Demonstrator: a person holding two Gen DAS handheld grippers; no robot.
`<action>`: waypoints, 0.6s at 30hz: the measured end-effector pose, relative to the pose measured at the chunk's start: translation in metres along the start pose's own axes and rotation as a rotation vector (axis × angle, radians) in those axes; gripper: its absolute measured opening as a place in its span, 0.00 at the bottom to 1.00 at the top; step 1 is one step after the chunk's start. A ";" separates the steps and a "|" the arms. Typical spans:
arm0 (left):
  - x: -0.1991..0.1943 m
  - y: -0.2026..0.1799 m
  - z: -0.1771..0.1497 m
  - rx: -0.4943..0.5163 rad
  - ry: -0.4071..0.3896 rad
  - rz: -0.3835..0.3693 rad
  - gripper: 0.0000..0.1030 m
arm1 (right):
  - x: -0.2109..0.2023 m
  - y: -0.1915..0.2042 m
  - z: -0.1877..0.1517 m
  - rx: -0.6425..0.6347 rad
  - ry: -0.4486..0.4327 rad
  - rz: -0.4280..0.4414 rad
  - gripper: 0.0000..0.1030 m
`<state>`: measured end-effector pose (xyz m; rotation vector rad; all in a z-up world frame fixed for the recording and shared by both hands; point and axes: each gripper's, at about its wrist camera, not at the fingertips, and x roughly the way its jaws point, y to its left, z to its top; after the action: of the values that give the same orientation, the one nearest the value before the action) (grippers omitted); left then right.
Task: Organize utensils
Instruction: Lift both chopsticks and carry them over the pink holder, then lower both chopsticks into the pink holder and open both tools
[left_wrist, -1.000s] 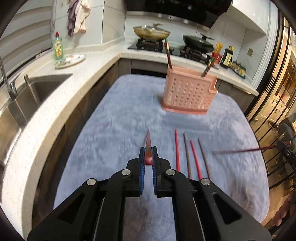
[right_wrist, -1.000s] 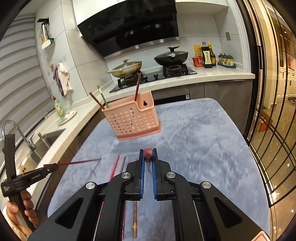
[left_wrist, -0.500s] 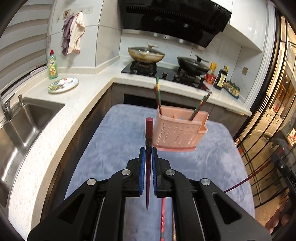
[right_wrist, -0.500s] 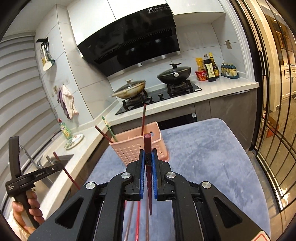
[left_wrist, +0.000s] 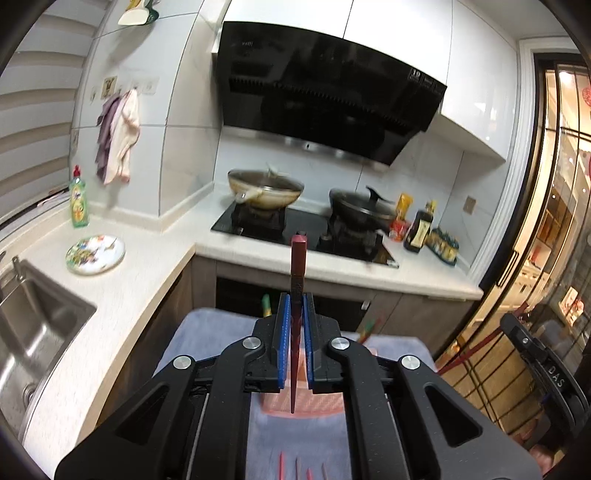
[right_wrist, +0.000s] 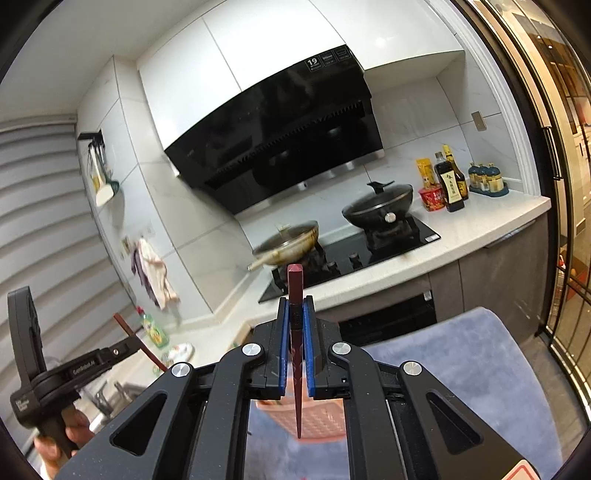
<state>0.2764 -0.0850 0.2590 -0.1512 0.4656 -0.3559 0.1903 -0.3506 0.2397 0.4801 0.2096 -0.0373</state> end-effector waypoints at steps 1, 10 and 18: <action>0.004 -0.001 0.005 -0.001 -0.010 -0.002 0.06 | 0.007 0.001 0.004 0.001 -0.007 -0.003 0.07; 0.061 -0.003 0.005 -0.001 0.007 0.000 0.06 | 0.078 -0.013 -0.008 0.022 0.040 -0.047 0.07; 0.103 0.009 -0.035 -0.005 0.115 0.020 0.06 | 0.110 -0.032 -0.054 0.029 0.140 -0.085 0.07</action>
<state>0.3488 -0.1165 0.1841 -0.1317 0.5815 -0.3454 0.2845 -0.3523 0.1557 0.5031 0.3672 -0.0903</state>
